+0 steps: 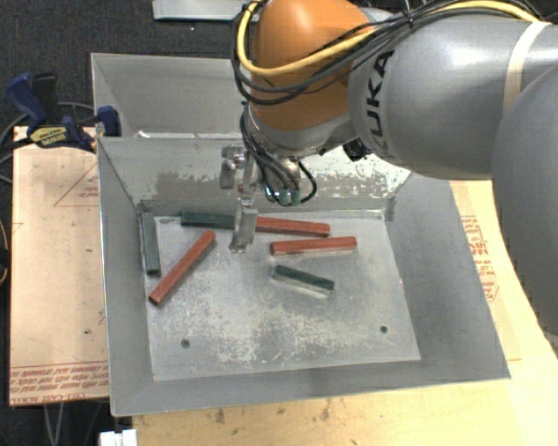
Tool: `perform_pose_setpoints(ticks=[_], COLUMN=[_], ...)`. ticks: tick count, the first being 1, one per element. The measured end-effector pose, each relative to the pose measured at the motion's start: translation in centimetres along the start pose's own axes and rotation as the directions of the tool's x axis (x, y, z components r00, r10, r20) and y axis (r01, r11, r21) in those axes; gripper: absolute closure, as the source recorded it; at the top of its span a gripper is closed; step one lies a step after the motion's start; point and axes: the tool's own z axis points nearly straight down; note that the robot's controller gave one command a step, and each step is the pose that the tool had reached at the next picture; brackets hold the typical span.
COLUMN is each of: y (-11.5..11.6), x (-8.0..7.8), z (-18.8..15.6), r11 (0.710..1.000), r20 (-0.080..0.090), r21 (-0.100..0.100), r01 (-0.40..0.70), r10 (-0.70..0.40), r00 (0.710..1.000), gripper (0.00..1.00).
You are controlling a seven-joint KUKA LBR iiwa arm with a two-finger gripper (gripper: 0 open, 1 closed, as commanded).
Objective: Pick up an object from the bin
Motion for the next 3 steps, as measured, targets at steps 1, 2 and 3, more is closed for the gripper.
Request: perform_pose_setpoints(ticks=[1,2,3], y=[-2.0,4.1,3.6], x=[-0.1,-2.4,-2.3], z=[12.2,16.5,16.2], r11=[0.992,0.999,0.998], r20=[0.000,0.011,-0.003], r21=[0.001,-0.004,0.005], r01=[-0.123,-0.053,-0.055], r10=[0.123,0.053,0.055], r00=[0.992,0.999,0.998], gripper=[0.00,0.00,1.00])
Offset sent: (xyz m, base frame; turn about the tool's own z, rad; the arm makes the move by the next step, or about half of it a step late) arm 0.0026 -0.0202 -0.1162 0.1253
